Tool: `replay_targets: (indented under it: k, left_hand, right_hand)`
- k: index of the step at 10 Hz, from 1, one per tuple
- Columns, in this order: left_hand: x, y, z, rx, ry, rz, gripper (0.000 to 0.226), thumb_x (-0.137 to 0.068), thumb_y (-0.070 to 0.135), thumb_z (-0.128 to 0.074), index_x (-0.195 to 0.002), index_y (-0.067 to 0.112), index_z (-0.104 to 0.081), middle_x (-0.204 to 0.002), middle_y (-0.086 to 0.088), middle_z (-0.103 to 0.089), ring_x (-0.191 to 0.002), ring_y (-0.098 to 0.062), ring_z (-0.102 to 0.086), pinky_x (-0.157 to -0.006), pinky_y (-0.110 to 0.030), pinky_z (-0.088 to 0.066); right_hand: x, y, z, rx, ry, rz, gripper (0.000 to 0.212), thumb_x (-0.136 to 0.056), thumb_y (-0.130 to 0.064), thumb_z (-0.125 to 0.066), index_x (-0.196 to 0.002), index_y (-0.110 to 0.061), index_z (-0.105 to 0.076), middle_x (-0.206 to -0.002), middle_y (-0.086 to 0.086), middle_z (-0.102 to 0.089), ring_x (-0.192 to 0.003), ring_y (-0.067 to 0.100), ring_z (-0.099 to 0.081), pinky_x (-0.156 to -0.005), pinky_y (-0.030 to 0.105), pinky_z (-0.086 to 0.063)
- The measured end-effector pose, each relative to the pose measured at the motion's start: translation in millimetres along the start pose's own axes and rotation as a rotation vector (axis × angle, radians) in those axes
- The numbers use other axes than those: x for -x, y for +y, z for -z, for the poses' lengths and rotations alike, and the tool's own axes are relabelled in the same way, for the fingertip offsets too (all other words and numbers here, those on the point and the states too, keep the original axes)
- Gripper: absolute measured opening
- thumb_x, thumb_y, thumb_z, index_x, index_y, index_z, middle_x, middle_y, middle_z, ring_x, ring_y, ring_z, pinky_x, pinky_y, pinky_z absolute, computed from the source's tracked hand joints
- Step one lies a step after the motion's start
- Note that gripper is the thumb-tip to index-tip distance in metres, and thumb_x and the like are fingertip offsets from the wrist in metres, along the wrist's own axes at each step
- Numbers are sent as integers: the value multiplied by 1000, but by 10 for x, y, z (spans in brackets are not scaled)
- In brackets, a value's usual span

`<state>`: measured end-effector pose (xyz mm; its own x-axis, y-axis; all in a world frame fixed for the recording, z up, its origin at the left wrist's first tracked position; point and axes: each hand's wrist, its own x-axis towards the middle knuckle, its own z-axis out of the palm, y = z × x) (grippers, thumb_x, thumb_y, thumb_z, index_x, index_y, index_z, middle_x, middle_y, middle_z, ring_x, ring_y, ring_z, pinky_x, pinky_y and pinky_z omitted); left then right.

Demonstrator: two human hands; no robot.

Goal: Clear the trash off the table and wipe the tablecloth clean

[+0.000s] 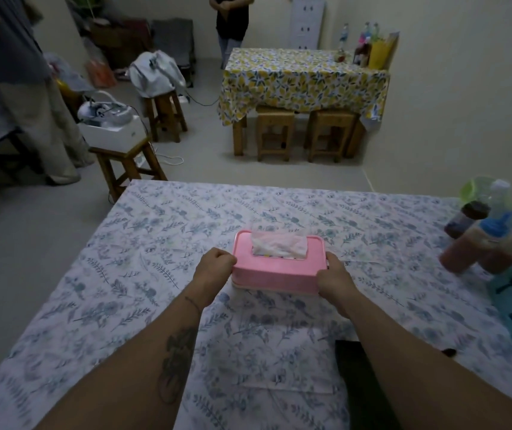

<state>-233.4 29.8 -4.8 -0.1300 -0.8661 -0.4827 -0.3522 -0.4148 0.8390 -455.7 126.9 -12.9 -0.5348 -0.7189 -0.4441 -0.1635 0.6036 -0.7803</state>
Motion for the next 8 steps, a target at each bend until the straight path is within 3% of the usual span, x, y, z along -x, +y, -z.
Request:
replay_targets:
  k: [2,4,5,6,7,8]
  left_hand:
    - [-122,-71,98,-37,108,-81,9,-88,21,-61,-95,15,-59,-103,-10,-65,-98,-28,-61,-87,-45,-53]
    - [-242,-108,170,-23,166,-50,9,-87,21,-57,-94,16,-61,-102,-8,-65,-100,-29,-62,-88,-44,-54]
    - [-212,-70,128,-69,197,-56,17,-88,21,-55,-102,14,-63,-103,-7,-65,-96,-26,-60,-75,-36,-48]
    - [-210,-53,132,-107,193,-66,20,-89,20,-52,-105,14,-63,-105,-9,-65,-96,-26,-59,-73,-33,-44]
    - [-151,0,181,-200,148,-81,26,-90,19,-51,-112,13,-62,-109,-8,-64,-98,-26,-58,-76,-34,-44]
    - [-76,68,213,-317,162,-105,26,-89,19,-50,-113,14,-60,-112,-7,-61,-97,-24,-56,-78,-33,-43]
  right_hand:
    - [-5,-92,-171,54,-31,52,61,-87,-3,-32,-143,-26,-35,-125,7,-53,-105,26,-53,-82,41,-52]
    - [5,-134,-329,51,-19,94,57,-88,-9,-32,-141,-29,-36,-116,3,-54,-102,24,-54,-83,41,-50]
    - [29,-130,-298,81,-37,122,55,-89,-13,-33,-142,-28,-35,-117,2,-54,-103,23,-53,-81,39,-47]
    - [40,-135,-217,167,-66,171,55,-91,-17,-36,-145,-25,-33,-129,7,-55,-105,23,-52,-83,38,-46]
    - [82,-154,-98,337,-48,199,55,-97,-19,-41,-150,-18,-29,-141,14,-49,-116,28,-50,-86,36,-42]
    - [129,-195,73,397,-7,192,62,-99,-24,-47,-155,-18,-18,-157,13,-32,-139,32,-36,-107,44,-35]
